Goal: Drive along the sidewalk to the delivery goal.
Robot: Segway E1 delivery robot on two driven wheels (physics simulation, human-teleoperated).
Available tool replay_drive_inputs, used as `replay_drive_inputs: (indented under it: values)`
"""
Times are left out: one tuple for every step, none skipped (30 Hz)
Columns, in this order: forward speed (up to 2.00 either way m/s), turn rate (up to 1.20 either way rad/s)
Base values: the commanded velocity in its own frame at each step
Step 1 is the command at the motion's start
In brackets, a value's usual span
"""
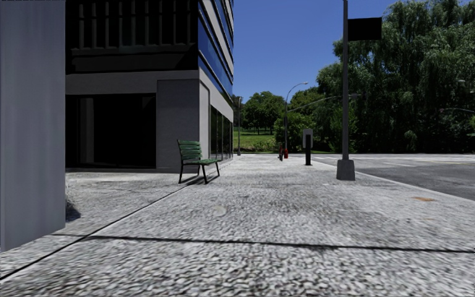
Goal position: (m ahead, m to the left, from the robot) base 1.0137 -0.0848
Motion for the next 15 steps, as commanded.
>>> replay_drive_inputs:
  values:
    - [2.00, 0.00]
    - [2.00, 0.00]
    - [2.00, 0.00]
    - [2.00, 0.00]
    - [2.00, 0.00]
    - [2.00, 0.00]
    - [2.00, 0.00]
    - [2.00, 0.00]
    - [2.00, 0.00]
    - [2.00, 0.00]
    - [2.00, 0.00]
    - [2.00, 0.00]
    - [1.97, 0.00]
    - [1.97, 0.00]
    - [1.75, 0.00]
